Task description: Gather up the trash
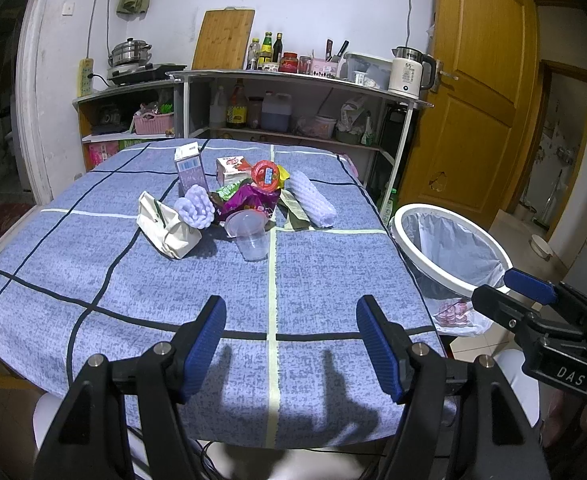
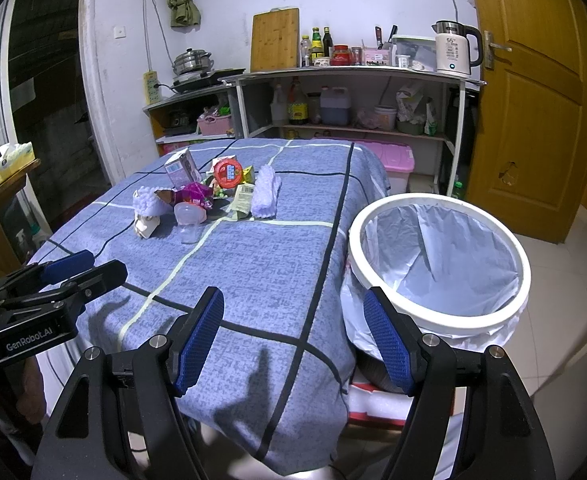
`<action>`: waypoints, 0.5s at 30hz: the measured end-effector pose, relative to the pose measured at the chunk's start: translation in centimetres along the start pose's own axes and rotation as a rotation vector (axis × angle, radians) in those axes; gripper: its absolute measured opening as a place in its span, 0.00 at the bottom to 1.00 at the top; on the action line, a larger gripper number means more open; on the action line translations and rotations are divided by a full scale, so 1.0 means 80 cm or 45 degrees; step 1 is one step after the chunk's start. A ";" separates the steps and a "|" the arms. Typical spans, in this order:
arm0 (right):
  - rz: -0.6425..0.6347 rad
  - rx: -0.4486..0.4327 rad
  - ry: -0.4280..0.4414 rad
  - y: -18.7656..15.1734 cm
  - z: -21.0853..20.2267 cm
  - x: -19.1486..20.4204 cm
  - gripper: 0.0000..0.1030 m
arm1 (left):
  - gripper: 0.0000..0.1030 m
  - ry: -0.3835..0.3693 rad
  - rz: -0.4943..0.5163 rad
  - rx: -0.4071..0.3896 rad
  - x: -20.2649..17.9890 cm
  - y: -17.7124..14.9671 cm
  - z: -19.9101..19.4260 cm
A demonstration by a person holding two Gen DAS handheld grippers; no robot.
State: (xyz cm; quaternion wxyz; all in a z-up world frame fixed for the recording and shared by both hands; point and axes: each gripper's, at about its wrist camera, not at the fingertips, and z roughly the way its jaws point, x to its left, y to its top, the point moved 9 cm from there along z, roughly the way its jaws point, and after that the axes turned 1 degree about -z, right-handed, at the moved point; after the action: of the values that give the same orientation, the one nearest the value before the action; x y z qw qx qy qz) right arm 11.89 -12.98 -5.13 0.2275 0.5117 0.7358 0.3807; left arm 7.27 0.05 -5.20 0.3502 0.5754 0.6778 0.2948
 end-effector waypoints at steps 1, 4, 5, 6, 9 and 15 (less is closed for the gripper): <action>-0.001 0.000 0.000 0.000 0.000 0.000 0.71 | 0.67 -0.001 -0.002 0.001 0.000 0.000 0.000; -0.001 -0.001 0.001 0.000 0.000 0.001 0.71 | 0.67 -0.001 -0.001 0.002 -0.019 0.001 -0.001; -0.001 0.000 0.001 0.000 0.000 0.001 0.71 | 0.67 -0.001 -0.002 0.002 -0.018 0.001 -0.004; -0.001 0.001 0.001 0.000 -0.001 0.002 0.71 | 0.67 -0.003 -0.004 0.006 -0.022 0.000 -0.005; 0.001 0.003 0.005 0.000 0.000 0.004 0.71 | 0.68 -0.004 -0.005 0.012 -0.020 -0.005 -0.007; 0.017 0.018 0.063 0.002 0.013 0.014 0.71 | 0.68 -0.020 -0.042 0.039 0.004 -0.008 0.016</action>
State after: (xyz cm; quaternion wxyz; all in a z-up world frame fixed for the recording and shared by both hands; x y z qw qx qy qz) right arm 12.30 -11.56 -5.55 0.2030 0.5086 0.7405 0.3897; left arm 7.91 0.22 -6.49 0.3514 0.5717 0.6888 0.2743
